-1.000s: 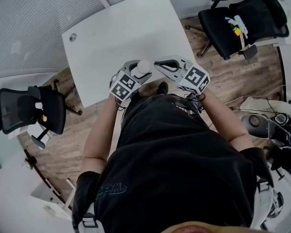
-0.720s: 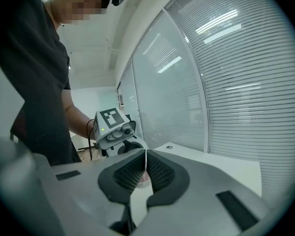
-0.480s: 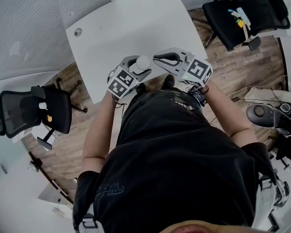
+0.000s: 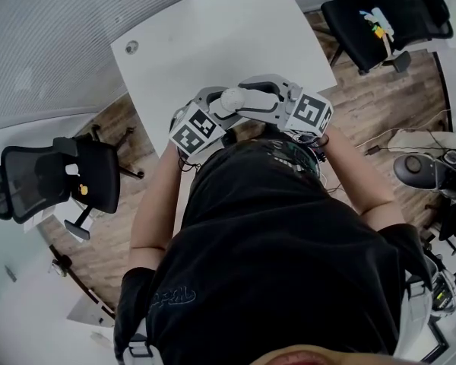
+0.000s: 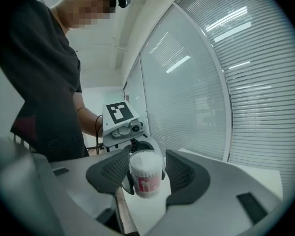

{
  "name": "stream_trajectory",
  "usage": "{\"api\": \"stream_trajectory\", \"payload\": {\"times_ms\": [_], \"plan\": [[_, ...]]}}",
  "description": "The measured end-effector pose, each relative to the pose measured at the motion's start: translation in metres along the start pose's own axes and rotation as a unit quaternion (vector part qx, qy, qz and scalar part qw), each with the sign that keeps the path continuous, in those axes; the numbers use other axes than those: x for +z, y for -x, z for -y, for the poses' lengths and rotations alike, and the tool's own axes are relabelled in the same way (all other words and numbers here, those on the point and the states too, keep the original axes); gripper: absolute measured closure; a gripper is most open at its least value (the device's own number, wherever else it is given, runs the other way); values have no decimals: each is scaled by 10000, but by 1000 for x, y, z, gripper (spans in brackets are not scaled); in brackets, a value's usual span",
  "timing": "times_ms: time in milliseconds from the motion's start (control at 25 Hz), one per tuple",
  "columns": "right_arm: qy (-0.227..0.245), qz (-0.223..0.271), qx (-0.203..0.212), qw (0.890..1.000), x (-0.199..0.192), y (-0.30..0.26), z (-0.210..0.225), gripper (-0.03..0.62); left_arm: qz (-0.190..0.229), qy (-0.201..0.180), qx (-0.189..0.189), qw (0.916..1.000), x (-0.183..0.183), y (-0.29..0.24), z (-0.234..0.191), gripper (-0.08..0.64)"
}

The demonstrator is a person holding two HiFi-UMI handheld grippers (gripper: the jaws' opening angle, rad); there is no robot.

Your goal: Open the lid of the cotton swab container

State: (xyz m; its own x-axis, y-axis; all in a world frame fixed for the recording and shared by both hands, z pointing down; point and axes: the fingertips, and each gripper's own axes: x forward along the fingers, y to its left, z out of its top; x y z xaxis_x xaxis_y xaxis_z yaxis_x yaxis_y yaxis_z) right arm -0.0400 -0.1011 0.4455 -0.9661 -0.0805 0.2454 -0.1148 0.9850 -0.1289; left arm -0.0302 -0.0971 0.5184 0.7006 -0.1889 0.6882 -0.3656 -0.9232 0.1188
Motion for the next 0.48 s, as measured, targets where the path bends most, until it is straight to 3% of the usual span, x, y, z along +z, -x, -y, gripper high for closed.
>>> {"api": "stream_trajectory", "payload": {"times_ms": [200, 480], "plan": [[262, 60, -26, 9996, 14, -23, -20, 336, -79, -151, -66, 9998, -13, 22, 4, 293], [408, -32, 79, 9991, 17, -46, -39, 336, -52, -354, -345, 9988, -20, 39, 16, 293]]}}
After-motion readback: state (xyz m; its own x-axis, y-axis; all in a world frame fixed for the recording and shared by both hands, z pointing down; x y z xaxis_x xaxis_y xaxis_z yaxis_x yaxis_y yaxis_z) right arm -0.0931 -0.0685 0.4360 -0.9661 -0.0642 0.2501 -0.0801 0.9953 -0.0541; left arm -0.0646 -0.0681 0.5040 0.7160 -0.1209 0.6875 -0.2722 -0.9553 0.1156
